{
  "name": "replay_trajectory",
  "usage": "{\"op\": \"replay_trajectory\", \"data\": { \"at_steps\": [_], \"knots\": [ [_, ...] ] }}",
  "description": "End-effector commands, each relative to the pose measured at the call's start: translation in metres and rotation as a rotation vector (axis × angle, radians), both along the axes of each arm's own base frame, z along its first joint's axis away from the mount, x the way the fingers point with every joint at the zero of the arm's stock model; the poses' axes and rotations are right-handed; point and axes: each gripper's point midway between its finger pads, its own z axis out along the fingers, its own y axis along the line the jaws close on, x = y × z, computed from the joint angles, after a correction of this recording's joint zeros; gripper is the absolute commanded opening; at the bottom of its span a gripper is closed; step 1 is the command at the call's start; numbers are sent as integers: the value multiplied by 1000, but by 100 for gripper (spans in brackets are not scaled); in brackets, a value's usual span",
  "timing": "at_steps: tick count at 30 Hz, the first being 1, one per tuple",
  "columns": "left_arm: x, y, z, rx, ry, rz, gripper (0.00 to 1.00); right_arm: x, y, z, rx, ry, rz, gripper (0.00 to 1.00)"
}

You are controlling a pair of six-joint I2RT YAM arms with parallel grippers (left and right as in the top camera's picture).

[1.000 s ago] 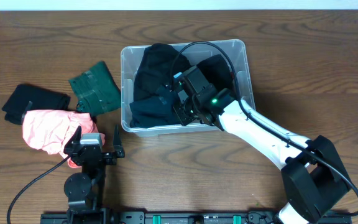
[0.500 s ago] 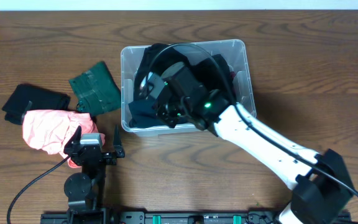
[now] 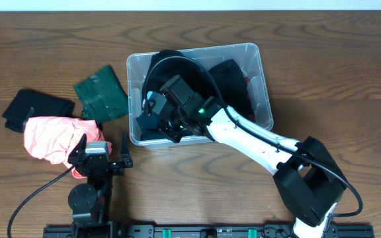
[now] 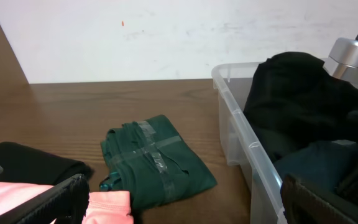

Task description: Pack container

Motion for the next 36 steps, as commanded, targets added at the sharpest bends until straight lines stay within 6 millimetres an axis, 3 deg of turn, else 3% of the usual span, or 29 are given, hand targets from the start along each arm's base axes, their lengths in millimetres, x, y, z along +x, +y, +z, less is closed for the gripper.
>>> {"op": "replay_trajectory", "data": {
  "at_steps": [1,5,7,11,13,18,21,24,36],
  "knots": [
    [0,0,-15,-12,37,-3,98,12,-10,-23,-77,-32,-33,14],
    [0,0,-15,-12,37,-3,98,41,-24,25,-59,-154,-144,21],
    [0,0,-15,-12,36,-2,98,73,-52,62,-36,-220,-371,28],
    [0,0,-15,-12,36,-2,98,105,-101,101,8,-262,-558,28],
    [0,0,-15,-12,37,-3,98,115,-132,100,-22,-242,-623,25],
    [0,0,-15,-12,37,-2,98,125,-212,72,-114,-86,-853,16],
    [0,0,-15,-12,37,-2,98,124,-243,62,-143,-22,-948,16],
    [0,0,-15,-12,37,-2,98,117,-260,54,-175,33,-973,15],
    [0,0,-15,-12,37,-3,98,71,-295,33,-359,202,-1157,13]
  ]
}}
